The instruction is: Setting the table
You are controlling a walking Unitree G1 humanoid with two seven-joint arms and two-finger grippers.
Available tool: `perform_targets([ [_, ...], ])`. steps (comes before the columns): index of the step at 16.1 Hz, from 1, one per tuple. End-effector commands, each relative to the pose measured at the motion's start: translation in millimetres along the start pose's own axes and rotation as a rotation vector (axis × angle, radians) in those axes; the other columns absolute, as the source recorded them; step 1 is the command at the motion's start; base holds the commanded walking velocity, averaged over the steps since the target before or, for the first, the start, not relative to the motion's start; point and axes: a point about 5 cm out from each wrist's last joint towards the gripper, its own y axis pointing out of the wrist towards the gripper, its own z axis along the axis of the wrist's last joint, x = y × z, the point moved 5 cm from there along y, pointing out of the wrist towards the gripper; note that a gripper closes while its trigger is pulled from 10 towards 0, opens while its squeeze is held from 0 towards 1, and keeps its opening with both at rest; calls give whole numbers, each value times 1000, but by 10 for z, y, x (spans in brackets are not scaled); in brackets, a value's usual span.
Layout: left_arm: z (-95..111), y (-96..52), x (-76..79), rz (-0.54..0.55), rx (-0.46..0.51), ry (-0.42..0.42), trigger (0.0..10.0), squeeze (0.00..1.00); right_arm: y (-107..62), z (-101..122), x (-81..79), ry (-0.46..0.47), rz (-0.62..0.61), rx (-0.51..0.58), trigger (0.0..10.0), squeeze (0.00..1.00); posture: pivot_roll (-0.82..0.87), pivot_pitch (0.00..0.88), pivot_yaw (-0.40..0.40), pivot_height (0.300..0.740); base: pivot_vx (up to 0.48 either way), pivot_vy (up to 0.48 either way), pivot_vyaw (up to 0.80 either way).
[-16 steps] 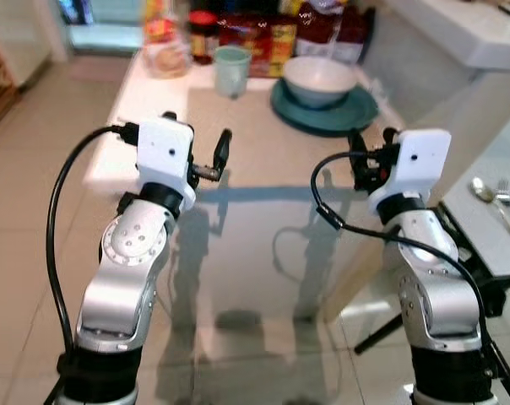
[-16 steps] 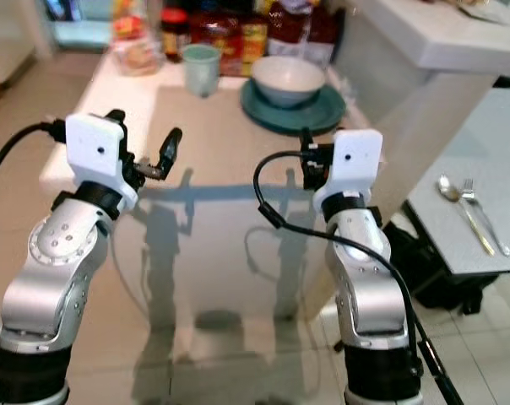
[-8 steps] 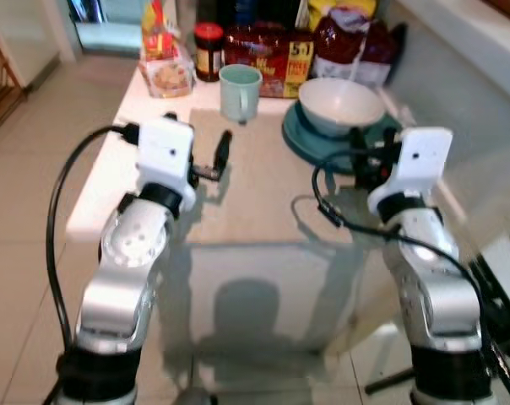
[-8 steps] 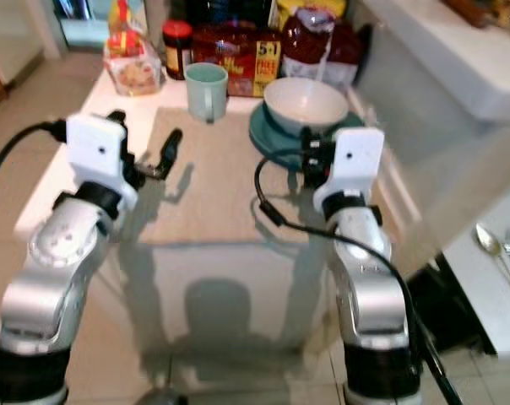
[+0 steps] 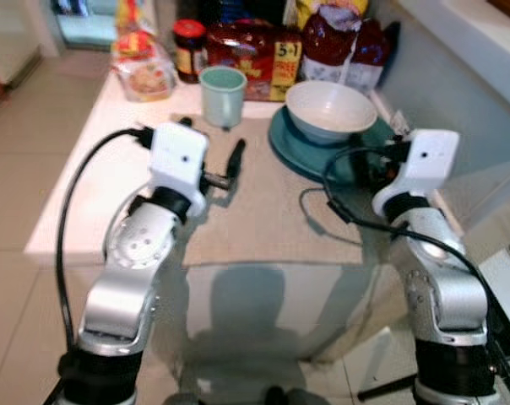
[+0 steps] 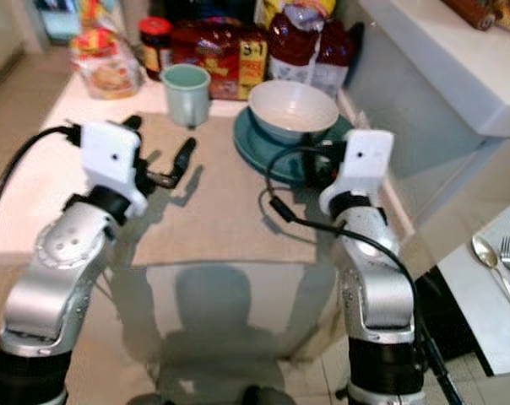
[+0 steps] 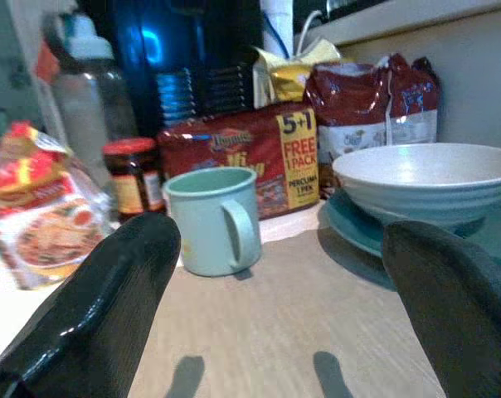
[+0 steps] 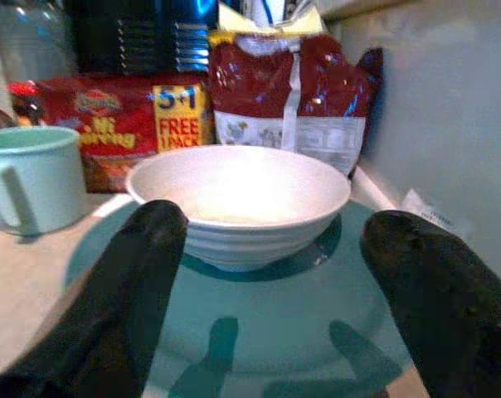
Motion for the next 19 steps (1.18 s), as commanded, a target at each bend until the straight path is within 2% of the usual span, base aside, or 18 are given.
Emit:
perform_targets([
  [1,80,-2,78,-36,33,0,10000,0,15,51,73,10,-18,2,10000,1000,80,55,-83,740,0,0,0],
  [5,103,-4,174,-106,43,13,10000,0,213,31,138,80,-31,-62,10000,1000,82,47,-81,740,0,0,0],
  [7,112,-14,245,-162,47,41,10000,0,386,51,149,143,-13,-94,10000,1000,89,39,-81,740,0,0,0],
  [9,127,-9,229,-171,56,69,10000,0,668,72,105,242,23,-165,10000,1000,91,29,-82,740,0,0,0],
  [11,154,-4,217,-180,67,86,10000,0,856,163,136,241,-18,-187,10000,1000,98,24,-86,740,0,0,0],
  [13,169,-11,218,-188,74,89,10000,0,942,235,187,220,-67,-185,10000,1000,103,24,-88,740,0,0,0],
  [14,174,-19,228,-197,78,88,10000,0,973,281,215,207,-92,-172,10000,737,106,23,-88,740,0,0,0],
  [16,170,-20,228,-200,77,89,10000,0,1001,321,274,148,-136,-171,10000,98,106,24,-88,740,0,0,0],
  [17,165,-16,218,-197,75,89,10000,0,999,319,301,127,-159,-181,10000,0,103,24,-84,740,0,0,0],
  [19,153,-9,210,-194,70,88,10000,0,977,245,368,104,-195,-230,10000,0,97,25,-79,740,0,0,0],
])
